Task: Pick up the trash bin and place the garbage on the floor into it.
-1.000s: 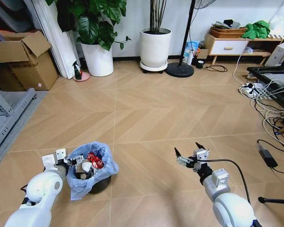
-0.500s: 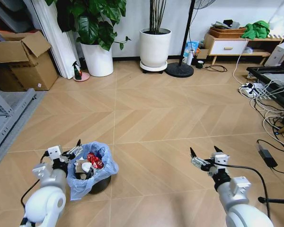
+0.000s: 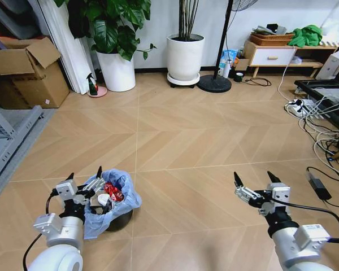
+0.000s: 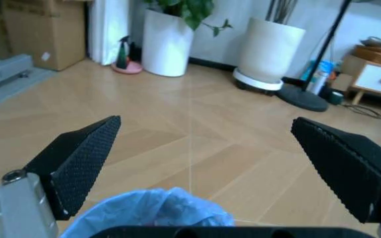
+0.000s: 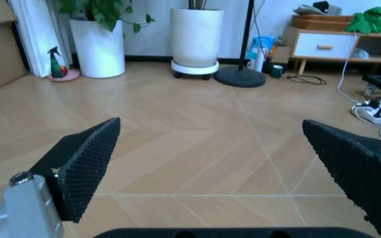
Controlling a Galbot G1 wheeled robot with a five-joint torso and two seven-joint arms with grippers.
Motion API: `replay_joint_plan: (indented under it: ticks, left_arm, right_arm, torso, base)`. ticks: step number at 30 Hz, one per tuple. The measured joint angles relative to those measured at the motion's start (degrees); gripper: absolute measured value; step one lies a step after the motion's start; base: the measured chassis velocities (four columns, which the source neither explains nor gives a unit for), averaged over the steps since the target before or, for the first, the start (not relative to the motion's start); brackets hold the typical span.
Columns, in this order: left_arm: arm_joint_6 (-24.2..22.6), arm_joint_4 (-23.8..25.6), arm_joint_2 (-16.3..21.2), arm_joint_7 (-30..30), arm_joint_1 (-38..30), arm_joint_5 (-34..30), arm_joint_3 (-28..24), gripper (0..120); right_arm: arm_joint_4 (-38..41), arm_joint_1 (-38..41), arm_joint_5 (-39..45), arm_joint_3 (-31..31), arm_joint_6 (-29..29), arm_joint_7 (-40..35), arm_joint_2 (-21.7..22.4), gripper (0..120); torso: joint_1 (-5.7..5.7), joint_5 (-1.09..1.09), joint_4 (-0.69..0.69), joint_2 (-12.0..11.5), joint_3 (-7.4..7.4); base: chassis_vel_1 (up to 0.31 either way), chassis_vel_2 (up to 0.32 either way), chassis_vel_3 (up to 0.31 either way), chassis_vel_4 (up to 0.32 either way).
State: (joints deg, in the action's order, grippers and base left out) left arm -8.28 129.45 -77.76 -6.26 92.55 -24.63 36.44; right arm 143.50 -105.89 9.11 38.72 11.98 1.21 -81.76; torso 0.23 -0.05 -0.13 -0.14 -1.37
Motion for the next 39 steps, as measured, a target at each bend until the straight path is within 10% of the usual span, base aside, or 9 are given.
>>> replay_joint_plan:
  ticks: [39]
  left_arm:
    - [-0.4,0.7,0.4,-1.2,1.0,1.8,-0.8,100]
  right_arm:
    - [-0.2,0.3,-0.3,0.8,-0.9,-0.2,0.4,100]
  torso:
    - [0.01,0.00,0.00,0.0,0.00]
  base:
    - [0.000,0.000,0.000,0.000]
